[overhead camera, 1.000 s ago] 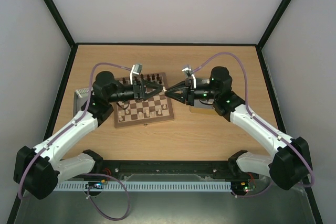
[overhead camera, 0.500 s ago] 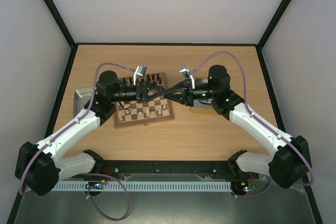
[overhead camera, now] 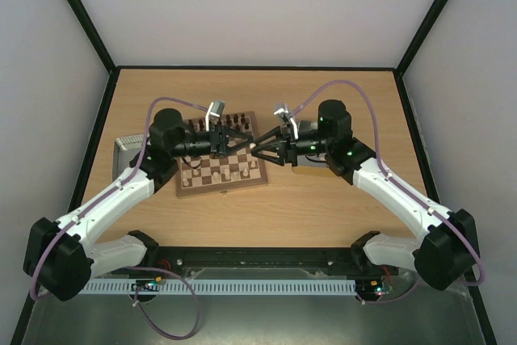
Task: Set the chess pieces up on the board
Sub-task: Place the chess piece on the chessboard.
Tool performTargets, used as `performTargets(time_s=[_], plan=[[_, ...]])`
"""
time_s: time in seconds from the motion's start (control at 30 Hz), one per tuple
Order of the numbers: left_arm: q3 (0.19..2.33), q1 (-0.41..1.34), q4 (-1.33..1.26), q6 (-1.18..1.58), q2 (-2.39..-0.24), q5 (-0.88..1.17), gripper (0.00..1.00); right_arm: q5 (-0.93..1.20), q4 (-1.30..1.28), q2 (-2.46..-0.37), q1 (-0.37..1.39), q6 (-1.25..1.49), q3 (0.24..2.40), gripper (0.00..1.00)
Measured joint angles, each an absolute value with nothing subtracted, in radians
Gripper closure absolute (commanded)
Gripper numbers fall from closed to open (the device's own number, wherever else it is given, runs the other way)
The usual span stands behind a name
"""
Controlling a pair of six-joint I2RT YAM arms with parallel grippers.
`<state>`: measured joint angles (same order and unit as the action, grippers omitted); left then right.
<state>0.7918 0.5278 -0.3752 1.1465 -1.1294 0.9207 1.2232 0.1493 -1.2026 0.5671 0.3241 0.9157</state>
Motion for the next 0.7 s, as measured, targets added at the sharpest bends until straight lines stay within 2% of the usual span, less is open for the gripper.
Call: performTargets(time_s=[0.13,0.27,0.5,0.57,0.7], plan=[[0.799,0.521,-0.311,1.09,-1.125,0.884,0.98,1.198,0.116,-1.197,0.576,0.314,0.918,0.45],[0.825,0.503,-0.139,0.947,-1.079,0.763,0.98,1.112,0.067,-1.187,0.576,0.295,0.917,0.41],[0.83,0.525,0.142,0.686,-0.931,0.255,0.98,0.828,0.018,-1.172,0.576,0.33,0.917,0.4],[0.796,0.557,0.196,0.644,-0.915,0.084,0.98,0.73,0.004,-1.172,0.575,0.352,0.917,0.39],[0.723,0.593,0.258,0.623,-0.944,-0.117,0.98,0.599,-0.003,-1.173,0.575,0.387,0.917,0.39]])
